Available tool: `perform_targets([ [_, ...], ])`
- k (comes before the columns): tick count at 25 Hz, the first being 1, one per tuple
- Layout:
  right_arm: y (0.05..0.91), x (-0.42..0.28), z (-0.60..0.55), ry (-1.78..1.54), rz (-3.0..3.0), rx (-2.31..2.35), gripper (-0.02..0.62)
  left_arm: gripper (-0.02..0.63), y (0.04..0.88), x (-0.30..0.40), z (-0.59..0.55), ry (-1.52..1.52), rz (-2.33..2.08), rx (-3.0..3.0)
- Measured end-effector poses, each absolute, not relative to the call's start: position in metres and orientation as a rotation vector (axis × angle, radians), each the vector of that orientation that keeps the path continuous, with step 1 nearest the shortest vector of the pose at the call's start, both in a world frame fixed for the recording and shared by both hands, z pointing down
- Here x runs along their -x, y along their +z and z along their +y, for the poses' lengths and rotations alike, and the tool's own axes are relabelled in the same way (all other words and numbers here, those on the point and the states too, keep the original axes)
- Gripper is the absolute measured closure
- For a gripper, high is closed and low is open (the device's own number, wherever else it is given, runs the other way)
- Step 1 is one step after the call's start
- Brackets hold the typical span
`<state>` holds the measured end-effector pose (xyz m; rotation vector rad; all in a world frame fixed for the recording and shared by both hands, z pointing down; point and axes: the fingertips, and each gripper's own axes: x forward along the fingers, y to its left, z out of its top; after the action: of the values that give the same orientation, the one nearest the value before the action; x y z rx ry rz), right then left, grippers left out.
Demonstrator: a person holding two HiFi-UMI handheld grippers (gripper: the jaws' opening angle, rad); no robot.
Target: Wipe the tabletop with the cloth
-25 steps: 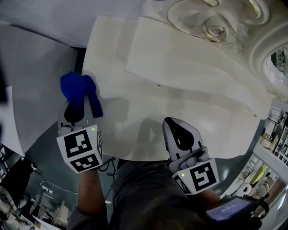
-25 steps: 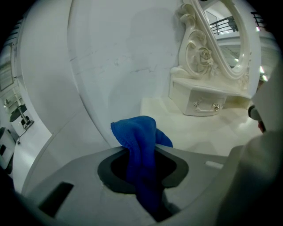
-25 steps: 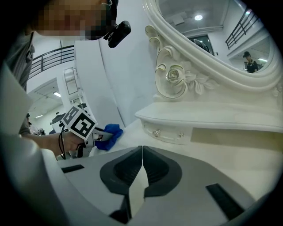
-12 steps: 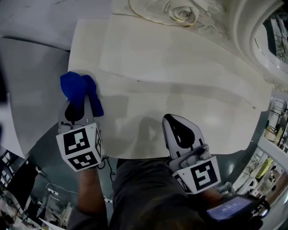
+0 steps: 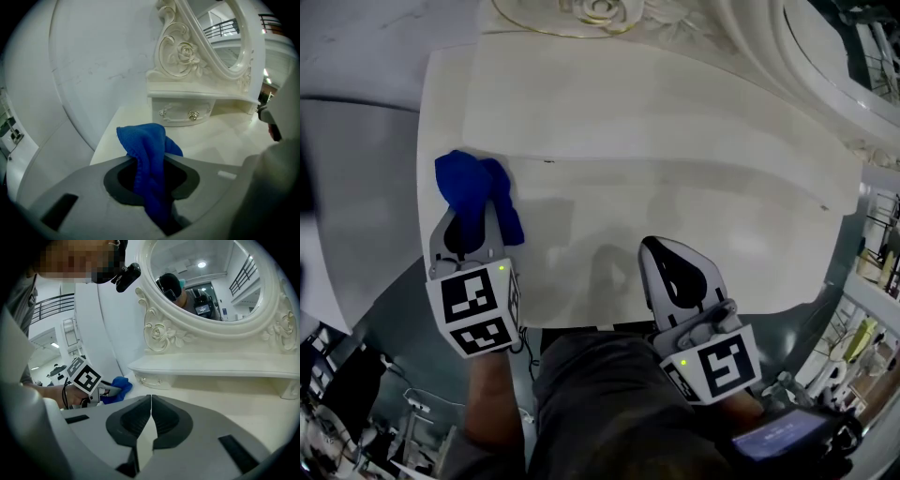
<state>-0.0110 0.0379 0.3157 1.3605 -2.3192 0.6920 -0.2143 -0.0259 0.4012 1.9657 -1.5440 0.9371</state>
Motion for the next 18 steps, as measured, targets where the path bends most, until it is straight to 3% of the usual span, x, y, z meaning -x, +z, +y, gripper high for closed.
perform_targets([
  [18, 0.306, -0.059, 0.066, 0.691, -2.282, -1.477, 0.580, 0.520, 0.401, 0.136, -0.009, 0.944, -1.465, -2.019],
])
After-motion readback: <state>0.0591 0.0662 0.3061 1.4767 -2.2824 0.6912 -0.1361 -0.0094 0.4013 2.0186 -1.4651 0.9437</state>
